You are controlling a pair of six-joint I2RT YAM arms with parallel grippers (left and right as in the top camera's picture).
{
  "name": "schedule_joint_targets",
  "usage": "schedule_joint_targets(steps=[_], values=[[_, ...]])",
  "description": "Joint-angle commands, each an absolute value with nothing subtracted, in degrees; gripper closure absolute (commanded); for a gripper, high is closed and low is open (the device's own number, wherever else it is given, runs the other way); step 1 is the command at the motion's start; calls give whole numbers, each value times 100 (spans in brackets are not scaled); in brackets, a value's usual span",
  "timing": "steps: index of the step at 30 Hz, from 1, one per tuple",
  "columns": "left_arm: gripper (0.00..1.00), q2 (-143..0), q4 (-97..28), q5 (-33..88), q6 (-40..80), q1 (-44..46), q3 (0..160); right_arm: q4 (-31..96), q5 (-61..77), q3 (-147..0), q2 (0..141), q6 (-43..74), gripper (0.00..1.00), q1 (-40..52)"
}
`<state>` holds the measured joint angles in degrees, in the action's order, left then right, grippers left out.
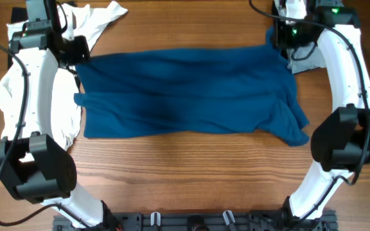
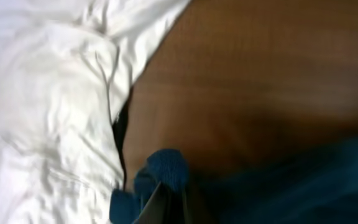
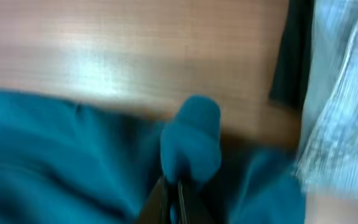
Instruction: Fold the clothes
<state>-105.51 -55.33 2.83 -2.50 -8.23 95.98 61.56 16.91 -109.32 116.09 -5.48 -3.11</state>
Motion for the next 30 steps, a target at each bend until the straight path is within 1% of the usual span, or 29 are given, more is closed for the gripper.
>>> schedule_joint_targets(steps=[1, 3, 8, 14, 17, 19, 21, 22, 24, 26, 28, 29, 30], values=[[96, -10512, -6020, 143, -261, -895, 9568, 6954, 1763, -11004, 11327, -611, 96, -340], [96, -10512, -6383, 141, -261, -947, 9568, 7470, 1734, -11004, 11301, -668, 96, -342], [96, -10512, -7061, -56, -259, -1118, 9544, 8224, 1149, -10995, 11301, -600, 96, -515], [96, -10512, -7100, -8, -259, -1223, 9244, 8241, 1144, -10418, 11301, -698, 96, -856], [76, -10512, -7096, 150, -259, -1140, 8962, 8084, 1247, -10038, 11301, -744, 96, -854], [71, -10512, -7100, 150, -259, -1096, 8801, 8020, 1269, -9883, 11301, -753, 96, -854], [55, -10512, -7120, 150, -259, -1087, 8652, 7988, 1267, -9800, 11301, -755, 94, -854], [44, -10512, -7142, 145, -257, -1087, 8591, 7972, 1267, -9795, 11301, -751, 87, -856], [32, -10512, -7146, 143, -255, -1090, 8543, 7859, 1269, -9804, 11299, -746, 79, -856], [27, -10506, -7116, 150, -45, -1138, 8549, 7684, 1441, -9876, 11286, -742, 75, -856], [20, -10490, -7096, 292, 40, -1232, 8549, 7561, 1702, -10029, 11257, -821, 67, -854], [17, -10490, -7098, 353, 14, -1264, 8549, 7526, 1824, -10108, 11227, -919, 59, -854], [15, -10490, -7100, 412, -99, -1280, 8549, 7485, 1872, -10171, 11201, -915, 42, -854]])
